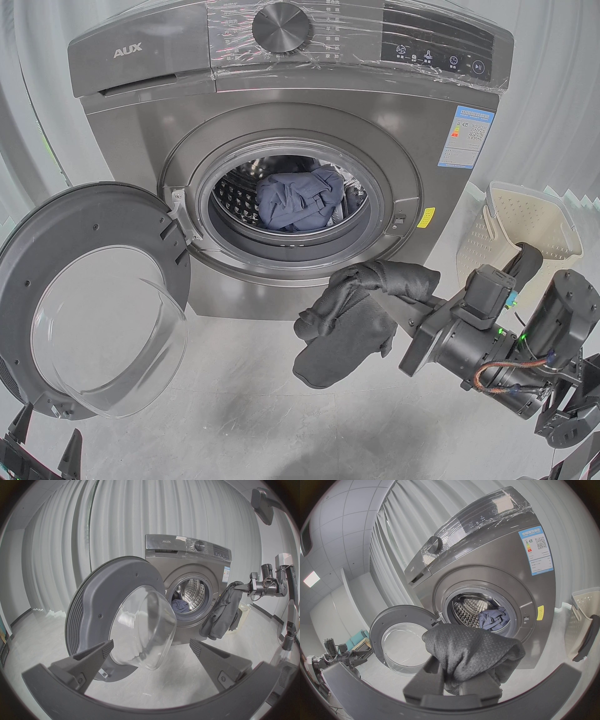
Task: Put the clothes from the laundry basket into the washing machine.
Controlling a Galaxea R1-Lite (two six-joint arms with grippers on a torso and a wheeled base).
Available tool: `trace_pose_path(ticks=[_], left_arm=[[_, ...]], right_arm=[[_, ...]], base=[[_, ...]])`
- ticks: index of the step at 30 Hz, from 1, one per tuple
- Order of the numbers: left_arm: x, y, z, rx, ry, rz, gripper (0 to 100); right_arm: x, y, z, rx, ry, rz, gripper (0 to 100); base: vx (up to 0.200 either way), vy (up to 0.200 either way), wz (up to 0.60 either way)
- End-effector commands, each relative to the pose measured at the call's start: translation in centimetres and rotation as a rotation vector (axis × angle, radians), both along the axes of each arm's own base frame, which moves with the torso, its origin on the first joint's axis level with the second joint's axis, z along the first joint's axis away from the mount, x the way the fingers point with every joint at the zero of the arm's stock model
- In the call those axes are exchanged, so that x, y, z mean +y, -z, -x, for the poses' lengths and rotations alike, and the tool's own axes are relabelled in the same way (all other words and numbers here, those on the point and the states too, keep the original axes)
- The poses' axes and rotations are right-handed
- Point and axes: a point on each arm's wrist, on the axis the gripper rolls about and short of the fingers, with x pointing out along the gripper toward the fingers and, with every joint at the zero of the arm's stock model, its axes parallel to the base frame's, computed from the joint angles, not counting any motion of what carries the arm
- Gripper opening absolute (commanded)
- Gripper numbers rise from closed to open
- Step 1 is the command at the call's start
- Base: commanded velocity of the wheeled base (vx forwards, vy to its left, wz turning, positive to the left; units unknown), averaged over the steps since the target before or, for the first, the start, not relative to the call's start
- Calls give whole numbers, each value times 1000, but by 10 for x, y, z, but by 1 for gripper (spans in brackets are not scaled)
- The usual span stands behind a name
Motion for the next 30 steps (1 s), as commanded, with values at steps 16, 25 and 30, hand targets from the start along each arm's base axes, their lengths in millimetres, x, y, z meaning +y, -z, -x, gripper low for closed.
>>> trace_pose_path(ticks=[16, 25, 30], left_arm=[[-15, -95, -90, 134, 522, -8, 100], [-58, -83, -143, 271, 816, -11, 100], [-76, -69, -166, 332, 862, -16, 100]], right_arm=[[38, -3, -26, -65, -1, -83, 0], [32, -11, -36, -85, 38, -104, 0], [30, -11, -38, -83, 42, -112, 0]], base=[[0, 0, 0], [0, 0, 0], [0, 0, 0]])
